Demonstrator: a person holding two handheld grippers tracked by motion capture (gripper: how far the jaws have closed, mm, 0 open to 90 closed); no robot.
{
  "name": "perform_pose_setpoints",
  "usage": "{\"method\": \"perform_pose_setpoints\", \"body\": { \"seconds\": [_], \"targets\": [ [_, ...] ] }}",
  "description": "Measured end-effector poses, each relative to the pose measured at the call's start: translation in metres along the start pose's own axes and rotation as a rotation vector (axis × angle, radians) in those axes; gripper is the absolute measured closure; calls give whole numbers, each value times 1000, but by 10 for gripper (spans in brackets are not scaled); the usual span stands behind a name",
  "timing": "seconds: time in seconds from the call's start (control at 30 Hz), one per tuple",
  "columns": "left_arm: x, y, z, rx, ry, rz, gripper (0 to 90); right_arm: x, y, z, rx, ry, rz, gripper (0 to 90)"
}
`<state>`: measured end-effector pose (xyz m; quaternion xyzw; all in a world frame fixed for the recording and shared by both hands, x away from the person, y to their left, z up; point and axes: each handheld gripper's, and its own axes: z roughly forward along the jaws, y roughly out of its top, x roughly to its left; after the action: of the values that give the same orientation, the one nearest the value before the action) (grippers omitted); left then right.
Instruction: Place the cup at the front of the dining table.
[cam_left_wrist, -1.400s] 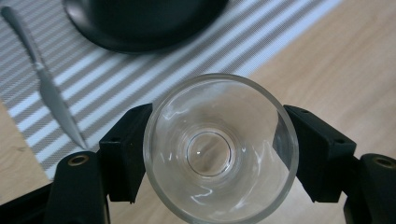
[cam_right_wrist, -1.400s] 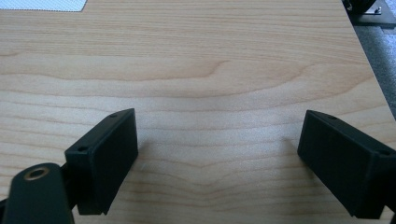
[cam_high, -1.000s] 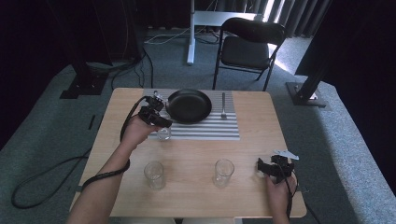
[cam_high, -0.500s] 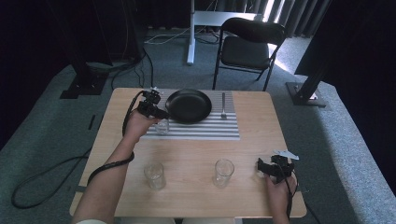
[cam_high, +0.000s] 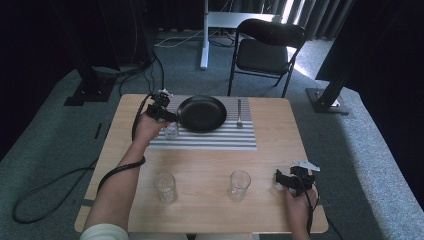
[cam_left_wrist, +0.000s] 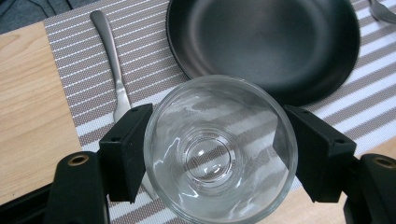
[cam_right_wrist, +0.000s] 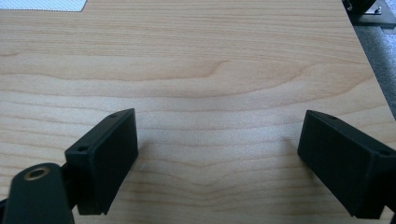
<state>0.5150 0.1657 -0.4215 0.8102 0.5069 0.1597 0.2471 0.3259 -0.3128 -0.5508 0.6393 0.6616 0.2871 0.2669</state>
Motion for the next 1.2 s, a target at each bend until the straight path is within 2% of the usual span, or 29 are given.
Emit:
{"method": "perform_pose_setpoints", "body": {
  "seconds": [0.1,0.23,0.3,0.4,0.43,0.5,0.57,0.63,0.7,0.73,0.87,1.03,1.2],
  "targets": [
    [2,-1,8,-9,-6,-15,291,0,0,0,0,0,0,116],
    [2,-5,17,-22,-1,-9,291,0,0,0,0,0,1,116],
    [3,-6,18,-36,-2,-45,291,0,0,0,1,0,1,117],
    [2,-8,19,-54,-6,-19,288,0,0,0,0,-1,1,116],
    [1,-9,20,-63,-10,2,284,0,0,0,1,0,1,117],
    [-3,-12,21,-94,18,0,268,0,0,0,0,0,0,116],
    [-4,-15,24,-60,14,7,217,0,0,0,1,-1,1,117],
    [-4,-19,25,-47,10,9,206,0,0,0,1,0,1,117],
    [-4,-19,25,-47,10,9,206,0,0,0,1,-1,1,117],
    [-3,-23,25,-47,-6,-8,206,0,0,0,1,-1,1,116],
    [-2,-31,24,-35,-18,-12,206,0,0,0,0,-1,0,116],
    [-3,-42,20,-21,4,1,206,0,0,0,0,0,-1,117],
    [-2,-52,12,-28,-7,-11,206,0,0,0,0,0,0,116]
  ]
}}
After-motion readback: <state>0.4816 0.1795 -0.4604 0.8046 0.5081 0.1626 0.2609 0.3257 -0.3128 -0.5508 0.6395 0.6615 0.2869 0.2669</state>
